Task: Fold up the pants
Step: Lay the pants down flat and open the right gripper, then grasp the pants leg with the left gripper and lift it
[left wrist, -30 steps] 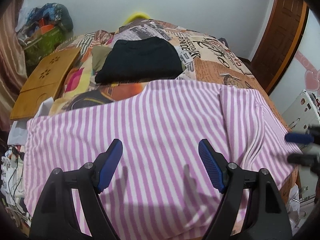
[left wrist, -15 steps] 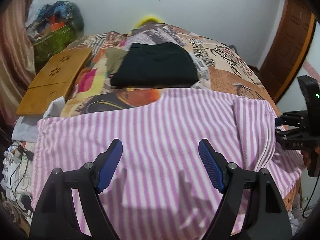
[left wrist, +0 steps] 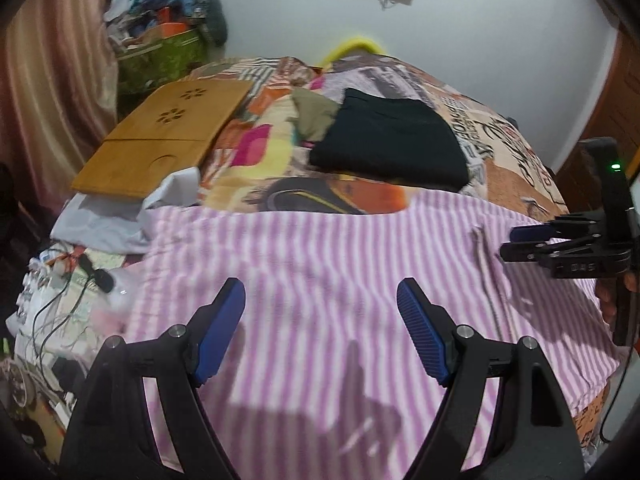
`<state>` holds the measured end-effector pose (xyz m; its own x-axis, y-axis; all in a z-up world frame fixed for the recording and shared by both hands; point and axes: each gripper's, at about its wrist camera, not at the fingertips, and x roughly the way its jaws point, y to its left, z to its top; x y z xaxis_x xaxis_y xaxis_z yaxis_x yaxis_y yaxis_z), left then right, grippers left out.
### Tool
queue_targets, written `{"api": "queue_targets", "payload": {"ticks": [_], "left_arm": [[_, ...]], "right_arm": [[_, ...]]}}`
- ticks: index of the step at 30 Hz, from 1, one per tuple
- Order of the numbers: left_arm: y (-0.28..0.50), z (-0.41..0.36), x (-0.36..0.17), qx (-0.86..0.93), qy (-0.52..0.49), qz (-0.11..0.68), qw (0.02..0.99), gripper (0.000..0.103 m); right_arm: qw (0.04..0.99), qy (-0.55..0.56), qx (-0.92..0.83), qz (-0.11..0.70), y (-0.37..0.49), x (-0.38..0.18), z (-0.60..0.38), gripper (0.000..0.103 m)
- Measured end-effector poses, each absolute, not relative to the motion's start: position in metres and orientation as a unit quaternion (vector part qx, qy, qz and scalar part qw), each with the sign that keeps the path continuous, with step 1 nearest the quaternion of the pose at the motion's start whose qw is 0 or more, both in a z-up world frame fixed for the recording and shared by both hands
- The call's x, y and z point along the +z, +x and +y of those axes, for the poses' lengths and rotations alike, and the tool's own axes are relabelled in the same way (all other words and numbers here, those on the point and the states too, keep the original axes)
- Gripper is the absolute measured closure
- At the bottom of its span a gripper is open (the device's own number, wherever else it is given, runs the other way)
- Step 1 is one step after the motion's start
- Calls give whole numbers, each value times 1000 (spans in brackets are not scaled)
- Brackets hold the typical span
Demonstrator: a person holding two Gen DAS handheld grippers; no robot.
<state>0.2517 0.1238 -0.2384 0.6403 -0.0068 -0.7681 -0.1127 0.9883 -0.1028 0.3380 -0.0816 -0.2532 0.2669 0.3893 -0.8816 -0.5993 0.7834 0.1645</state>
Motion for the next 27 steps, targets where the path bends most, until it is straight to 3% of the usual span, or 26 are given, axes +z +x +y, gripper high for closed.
{"api": "queue_targets", "payload": {"ticks": [10, 14, 27], "left_arm": [[197, 175, -228, 53, -120, 420, 898, 24], [171, 187, -236, 47, -153, 430, 889, 23], [145, 186, -293, -15, -266, 474, 839, 23]], "right_arm": [[839, -55, 292, 456, 285, -204, -108, 60], [860, -50, 272, 428, 252, -194, -119, 52], [877, -10, 215, 429, 191, -227, -132, 51]]}}
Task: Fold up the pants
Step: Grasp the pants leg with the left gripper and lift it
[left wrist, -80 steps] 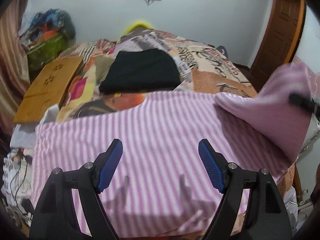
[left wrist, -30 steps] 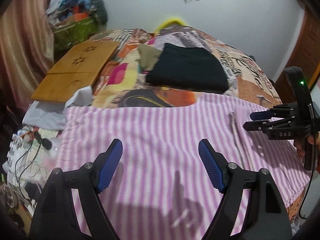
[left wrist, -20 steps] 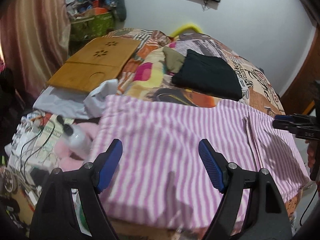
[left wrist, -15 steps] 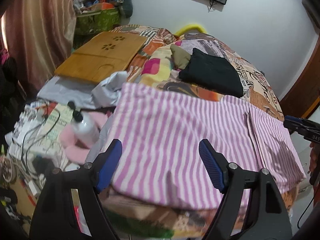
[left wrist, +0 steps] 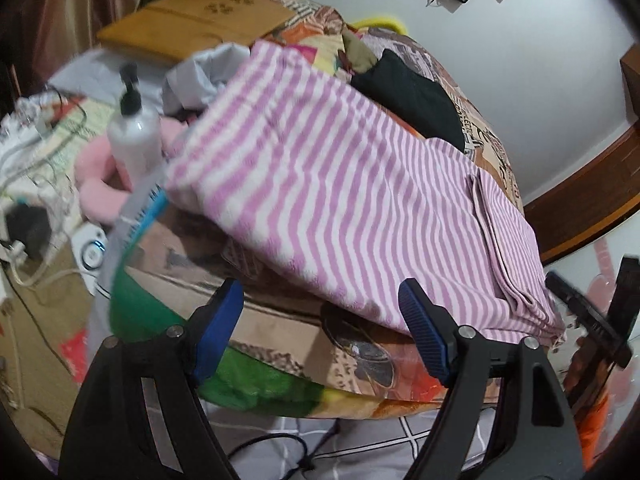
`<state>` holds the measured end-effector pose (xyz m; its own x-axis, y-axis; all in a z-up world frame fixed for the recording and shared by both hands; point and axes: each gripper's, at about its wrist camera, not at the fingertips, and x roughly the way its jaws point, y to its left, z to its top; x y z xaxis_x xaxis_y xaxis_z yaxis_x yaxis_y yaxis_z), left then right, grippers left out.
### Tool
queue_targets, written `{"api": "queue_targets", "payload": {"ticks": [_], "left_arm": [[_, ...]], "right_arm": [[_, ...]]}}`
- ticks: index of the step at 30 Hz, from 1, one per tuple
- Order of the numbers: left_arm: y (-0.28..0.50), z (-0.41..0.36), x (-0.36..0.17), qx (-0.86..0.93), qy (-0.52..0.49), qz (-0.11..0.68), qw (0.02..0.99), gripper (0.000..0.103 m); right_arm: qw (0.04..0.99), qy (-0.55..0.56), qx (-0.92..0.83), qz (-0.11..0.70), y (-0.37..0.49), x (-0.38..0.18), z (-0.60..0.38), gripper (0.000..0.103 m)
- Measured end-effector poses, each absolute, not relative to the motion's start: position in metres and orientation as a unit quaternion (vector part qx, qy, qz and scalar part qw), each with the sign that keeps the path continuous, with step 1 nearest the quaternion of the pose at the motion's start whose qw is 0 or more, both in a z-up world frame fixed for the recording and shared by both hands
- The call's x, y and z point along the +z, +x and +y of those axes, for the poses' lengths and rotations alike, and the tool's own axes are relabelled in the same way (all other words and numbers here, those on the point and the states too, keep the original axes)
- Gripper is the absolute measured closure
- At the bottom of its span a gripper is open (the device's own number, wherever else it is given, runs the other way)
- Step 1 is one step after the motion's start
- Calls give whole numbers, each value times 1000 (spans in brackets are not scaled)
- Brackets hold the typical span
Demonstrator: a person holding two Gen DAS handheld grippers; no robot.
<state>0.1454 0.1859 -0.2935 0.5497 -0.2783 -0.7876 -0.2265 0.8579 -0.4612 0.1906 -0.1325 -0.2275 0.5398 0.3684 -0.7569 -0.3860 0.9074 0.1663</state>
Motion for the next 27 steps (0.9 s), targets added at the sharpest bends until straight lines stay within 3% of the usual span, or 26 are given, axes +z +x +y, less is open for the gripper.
{"api": "queue_targets", "payload": {"ticks": [13, 19, 22, 24, 27], "left_arm": [[175, 197, -317, -21, -329, 441, 835, 23], [195, 195, -312, 4, -300, 433, 850, 27], [206, 194, -310, 30, -273, 436, 857, 50], [211, 194, -309, 61, -240, 441, 863, 82], [215, 189, -303, 67, -205, 439, 872, 85]], "right_arm": [[881, 16, 181, 436, 179, -246, -142, 49], [881, 14, 182, 436, 180, -248, -139, 42], [882, 15, 180, 435, 179, -249, -138, 40], [883, 16, 179, 434, 178, -249, -136, 39], [882, 19, 180, 434, 178, -249, -136, 39]]}}
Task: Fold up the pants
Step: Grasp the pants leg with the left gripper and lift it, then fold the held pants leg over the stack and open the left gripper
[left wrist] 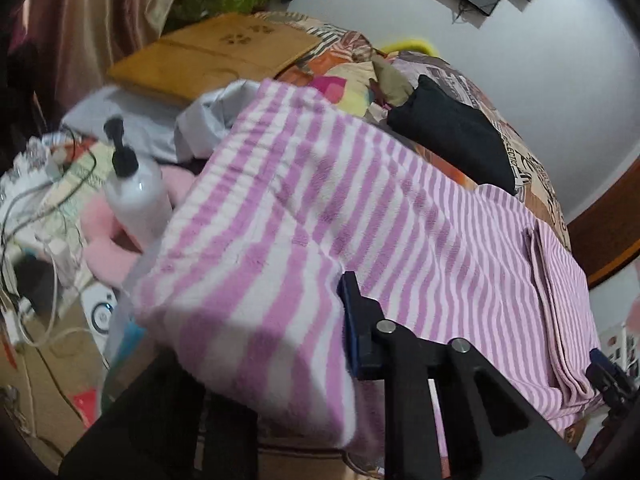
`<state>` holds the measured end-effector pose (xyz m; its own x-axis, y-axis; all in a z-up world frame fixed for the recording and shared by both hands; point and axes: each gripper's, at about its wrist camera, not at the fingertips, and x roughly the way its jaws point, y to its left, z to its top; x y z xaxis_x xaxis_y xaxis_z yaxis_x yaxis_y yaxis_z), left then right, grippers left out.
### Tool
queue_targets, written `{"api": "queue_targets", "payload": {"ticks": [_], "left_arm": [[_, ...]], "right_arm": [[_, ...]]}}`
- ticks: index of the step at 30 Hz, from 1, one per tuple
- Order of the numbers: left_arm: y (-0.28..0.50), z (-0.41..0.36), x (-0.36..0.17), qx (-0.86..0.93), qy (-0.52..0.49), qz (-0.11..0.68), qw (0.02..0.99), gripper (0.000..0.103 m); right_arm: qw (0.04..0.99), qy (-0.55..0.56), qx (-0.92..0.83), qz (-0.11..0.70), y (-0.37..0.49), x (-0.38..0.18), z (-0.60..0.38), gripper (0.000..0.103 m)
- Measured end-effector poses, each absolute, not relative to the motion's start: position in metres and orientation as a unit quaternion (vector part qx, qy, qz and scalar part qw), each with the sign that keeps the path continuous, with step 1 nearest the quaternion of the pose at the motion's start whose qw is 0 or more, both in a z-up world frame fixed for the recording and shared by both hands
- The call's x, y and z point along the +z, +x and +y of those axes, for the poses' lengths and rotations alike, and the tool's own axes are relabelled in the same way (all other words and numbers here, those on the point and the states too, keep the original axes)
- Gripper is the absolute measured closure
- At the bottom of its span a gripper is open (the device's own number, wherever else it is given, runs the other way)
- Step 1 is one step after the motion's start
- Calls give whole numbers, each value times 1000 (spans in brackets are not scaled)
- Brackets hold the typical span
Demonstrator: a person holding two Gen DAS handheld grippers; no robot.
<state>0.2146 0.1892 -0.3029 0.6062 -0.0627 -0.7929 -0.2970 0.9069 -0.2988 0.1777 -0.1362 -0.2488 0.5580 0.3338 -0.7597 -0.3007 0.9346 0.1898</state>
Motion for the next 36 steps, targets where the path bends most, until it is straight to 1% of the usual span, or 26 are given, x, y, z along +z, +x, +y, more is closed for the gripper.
{"api": "queue_targets", "payload": {"ticks": [2, 6, 13, 20, 24, 29, 33, 36], "left_arm": [[215, 182, -292, 68, -175, 430, 883, 89], [215, 168, -262, 53, -136, 402, 904, 91], [225, 132, -191, -3, -97, 338, 936, 91], [242, 69, -132, -71, -61, 287, 953, 91], [249, 26, -113, -113, -47, 277, 953, 91], [256, -39, -97, -161, -8, 267, 950, 91], [258, -87, -100, -195, 26, 272, 942, 91], [260, -124, -115, -224, 47, 295, 928, 91]], "right_arm": [[882, 22, 180, 435, 178, -248, -136, 39], [879, 41, 185, 438, 179, -245, -141, 39], [888, 60, 170, 424, 175, -233, -163, 39], [904, 74, 114, 405, 163, -223, -217, 39], [907, 90, 77, 403, 152, -228, -253, 39], [896, 104, 60, 427, 144, -247, -275, 39], [889, 111, 73, 437, 138, -264, -277, 39], [888, 134, 83, 431, 136, -267, -283, 39]]}}
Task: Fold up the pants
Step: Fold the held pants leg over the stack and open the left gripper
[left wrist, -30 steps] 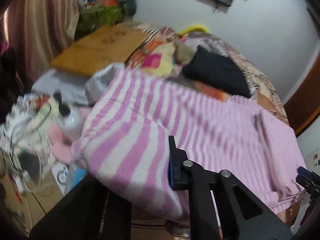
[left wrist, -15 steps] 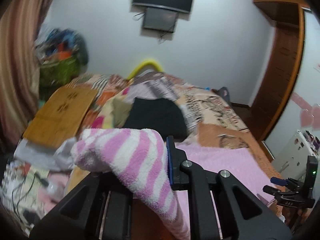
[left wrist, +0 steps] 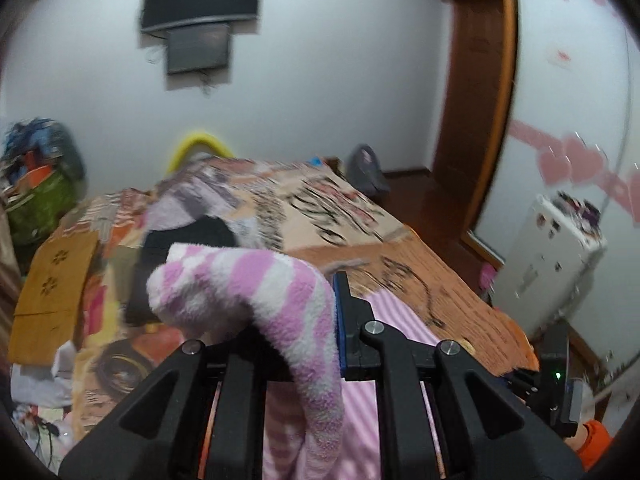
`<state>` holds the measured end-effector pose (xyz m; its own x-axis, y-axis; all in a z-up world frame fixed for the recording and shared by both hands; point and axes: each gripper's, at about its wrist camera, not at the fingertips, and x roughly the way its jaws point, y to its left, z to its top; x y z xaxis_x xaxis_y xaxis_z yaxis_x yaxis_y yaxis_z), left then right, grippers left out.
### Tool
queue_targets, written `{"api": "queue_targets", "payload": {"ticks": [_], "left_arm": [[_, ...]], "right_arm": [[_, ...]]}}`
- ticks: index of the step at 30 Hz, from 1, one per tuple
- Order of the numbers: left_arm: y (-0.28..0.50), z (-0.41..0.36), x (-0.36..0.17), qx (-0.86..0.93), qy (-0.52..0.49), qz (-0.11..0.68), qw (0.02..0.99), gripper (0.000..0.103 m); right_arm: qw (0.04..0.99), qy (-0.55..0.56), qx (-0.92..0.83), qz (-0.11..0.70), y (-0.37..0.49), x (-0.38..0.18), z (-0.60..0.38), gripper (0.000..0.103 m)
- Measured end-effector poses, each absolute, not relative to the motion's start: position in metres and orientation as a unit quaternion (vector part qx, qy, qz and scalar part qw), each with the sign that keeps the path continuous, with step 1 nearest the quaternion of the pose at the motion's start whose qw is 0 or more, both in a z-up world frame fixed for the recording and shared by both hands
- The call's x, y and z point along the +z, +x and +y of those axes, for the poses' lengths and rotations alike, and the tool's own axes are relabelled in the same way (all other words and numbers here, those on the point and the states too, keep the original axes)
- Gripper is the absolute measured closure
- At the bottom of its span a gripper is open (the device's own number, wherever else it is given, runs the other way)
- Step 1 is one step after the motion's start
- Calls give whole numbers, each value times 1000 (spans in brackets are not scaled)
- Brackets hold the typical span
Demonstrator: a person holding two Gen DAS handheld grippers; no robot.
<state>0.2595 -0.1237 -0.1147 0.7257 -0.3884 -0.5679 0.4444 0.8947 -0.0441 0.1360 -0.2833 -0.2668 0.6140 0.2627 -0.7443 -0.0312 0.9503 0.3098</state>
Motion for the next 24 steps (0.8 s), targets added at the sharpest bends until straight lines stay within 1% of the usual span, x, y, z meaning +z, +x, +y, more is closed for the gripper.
{"api": "queue_targets", "payload": {"ticks": [7, 9, 13, 14, 16, 17, 18, 19, 20, 21, 24], "left_arm": [[246, -195, -171, -281, 107, 359, 883, 91], [242, -210, -195, -296, 121, 387, 865, 91], [227, -229, -232, -313, 149, 419, 839, 91], [224, -232, -237, -313, 153, 424, 836, 90], [218, -236, -245, -311, 160, 427, 834, 85], [215, -237, -247, -314, 160, 427, 832, 79], [212, -238, -246, -320, 159, 429, 829, 66], [209, -239, -245, -327, 158, 431, 826, 61], [206, -241, -244, -336, 158, 431, 823, 52], [203, -242, -241, -341, 158, 428, 822, 49], [197, -239, -231, -345, 162, 423, 822, 49]], "right_arm": [[883, 169, 102, 426, 129, -267, -300, 39], [886, 177, 85, 421, 122, -264, -313, 39], [890, 197, 45, 410, 103, -259, -344, 39], [890, 200, 35, 409, 98, -257, -350, 39], [891, 201, 15, 407, 90, -255, -361, 39], [891, 202, 9, 407, 89, -254, -363, 39], [891, 202, 3, 406, 86, -253, -367, 39], [891, 203, -2, 406, 84, -252, -369, 39], [891, 204, -7, 405, 82, -250, -371, 39], [892, 205, -9, 403, 82, -248, -371, 39], [896, 203, -12, 394, 79, -240, -370, 39]]}}
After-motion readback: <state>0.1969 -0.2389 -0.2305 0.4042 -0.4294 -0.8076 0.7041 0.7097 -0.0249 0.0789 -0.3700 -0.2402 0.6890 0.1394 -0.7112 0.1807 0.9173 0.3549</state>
